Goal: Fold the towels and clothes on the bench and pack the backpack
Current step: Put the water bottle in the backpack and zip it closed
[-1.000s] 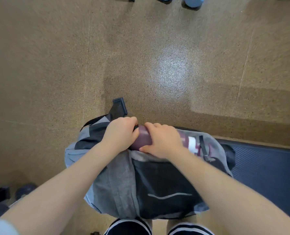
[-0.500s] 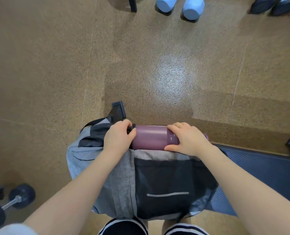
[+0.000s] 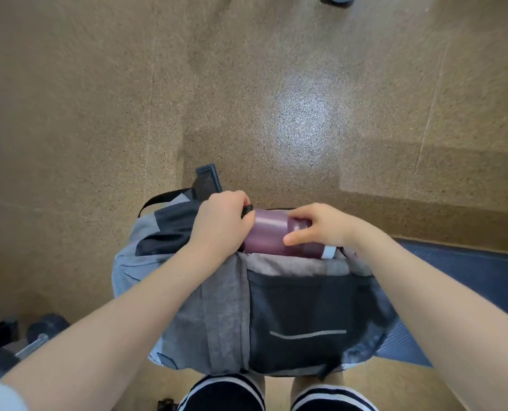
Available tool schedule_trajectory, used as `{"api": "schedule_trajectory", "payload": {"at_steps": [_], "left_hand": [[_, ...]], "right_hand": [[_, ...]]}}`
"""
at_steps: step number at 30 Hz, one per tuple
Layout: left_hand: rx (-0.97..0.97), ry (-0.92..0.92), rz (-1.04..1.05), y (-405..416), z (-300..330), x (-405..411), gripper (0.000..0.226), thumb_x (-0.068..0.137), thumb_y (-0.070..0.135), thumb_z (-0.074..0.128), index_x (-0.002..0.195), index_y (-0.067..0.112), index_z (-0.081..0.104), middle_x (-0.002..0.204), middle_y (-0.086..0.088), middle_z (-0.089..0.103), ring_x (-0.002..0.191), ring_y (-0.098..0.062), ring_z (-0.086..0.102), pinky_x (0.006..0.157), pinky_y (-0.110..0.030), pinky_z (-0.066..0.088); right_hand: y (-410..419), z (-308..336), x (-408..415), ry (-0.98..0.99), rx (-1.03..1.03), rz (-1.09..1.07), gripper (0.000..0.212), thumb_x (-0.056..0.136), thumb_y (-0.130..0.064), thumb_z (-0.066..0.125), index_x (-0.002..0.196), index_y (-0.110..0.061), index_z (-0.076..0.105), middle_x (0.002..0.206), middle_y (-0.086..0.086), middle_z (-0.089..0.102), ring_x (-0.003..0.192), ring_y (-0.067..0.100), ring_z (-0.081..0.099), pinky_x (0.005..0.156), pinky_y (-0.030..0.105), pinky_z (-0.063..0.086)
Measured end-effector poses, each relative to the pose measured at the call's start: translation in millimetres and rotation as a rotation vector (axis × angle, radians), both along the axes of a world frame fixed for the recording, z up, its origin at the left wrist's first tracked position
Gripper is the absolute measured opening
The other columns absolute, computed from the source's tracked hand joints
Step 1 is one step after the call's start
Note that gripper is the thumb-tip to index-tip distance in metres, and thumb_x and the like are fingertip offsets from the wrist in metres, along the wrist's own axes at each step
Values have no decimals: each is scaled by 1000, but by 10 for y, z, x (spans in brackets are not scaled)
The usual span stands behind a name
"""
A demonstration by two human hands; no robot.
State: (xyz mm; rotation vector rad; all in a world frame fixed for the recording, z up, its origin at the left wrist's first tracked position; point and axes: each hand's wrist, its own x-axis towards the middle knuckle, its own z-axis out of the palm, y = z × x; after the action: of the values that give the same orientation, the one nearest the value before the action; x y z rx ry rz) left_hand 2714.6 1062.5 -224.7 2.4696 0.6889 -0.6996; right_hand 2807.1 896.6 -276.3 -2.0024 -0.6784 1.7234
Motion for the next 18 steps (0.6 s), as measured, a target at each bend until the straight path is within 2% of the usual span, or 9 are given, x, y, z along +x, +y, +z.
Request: {"api": "schedule_trajectory", "payload": {"at_steps": [3, 6, 10, 12, 14, 16, 18], "left_hand": [[19, -4, 14, -78, -15, -64, 21, 87, 22, 54, 101, 9, 63, 102, -12, 66, 99, -31, 57, 81, -37, 42], [39, -36, 23, -96, -44, -98, 21, 87, 22, 55, 100, 9, 63, 101, -12, 66, 97, -31, 58, 80, -37, 41], [7, -50, 43, -79, -87, -76, 20, 85, 21, 59, 98, 7, 63, 100, -12, 66, 96, -31, 59, 80, -37, 44], [12, -63, 79, -59, -75, -64, 20, 84, 22, 59, 98, 8, 62, 99, -11, 65, 96, -31, 58, 78, -36, 44], [58, -21, 84, -55, -51, -56, 21, 86, 26, 56, 99, 10, 59, 99, -9, 62, 96, -30, 56, 71, -33, 40], [121, 35, 45, -62, -43, -27, 22, 87, 30, 52, 98, 11, 56, 97, -9, 59, 94, -30, 56, 63, -31, 35], [159, 95, -3, -55, -40, 15, 23, 88, 30, 49, 97, 9, 54, 95, -11, 59, 92, -32, 56, 62, -31, 34]], "right_hand": [[-7, 56, -137, -300, -11, 177, 53, 74, -62, 62, 101, -17, 60, 97, -1, 64, 92, 22, 58, 73, 33, 40], [128, 60, -197, -492, 38, 340, 59, 77, -67, 53, 110, -18, 55, 113, 2, 61, 107, 25, 57, 81, 36, 39], [113, -1, -192, -509, 74, 295, 72, 76, -70, 51, 130, -23, 47, 126, 0, 54, 116, 23, 52, 89, 35, 38], [-14, 29, -245, -616, 32, 192, 78, 72, -73, 52, 134, -26, 44, 132, 0, 48, 120, 24, 46, 93, 36, 36], [-164, 94, -306, -685, -129, 112, 85, 70, -77, 49, 132, -19, 42, 131, 4, 48, 118, 27, 47, 93, 38, 38], [-256, 138, -308, -614, -285, 71, 86, 70, -80, 45, 124, -13, 45, 123, 6, 51, 113, 28, 50, 90, 38, 41], [-268, 133, -262, -529, -314, 81, 84, 71, -79, 46, 118, -10, 51, 117, 8, 55, 110, 28, 52, 88, 38, 43]]}}
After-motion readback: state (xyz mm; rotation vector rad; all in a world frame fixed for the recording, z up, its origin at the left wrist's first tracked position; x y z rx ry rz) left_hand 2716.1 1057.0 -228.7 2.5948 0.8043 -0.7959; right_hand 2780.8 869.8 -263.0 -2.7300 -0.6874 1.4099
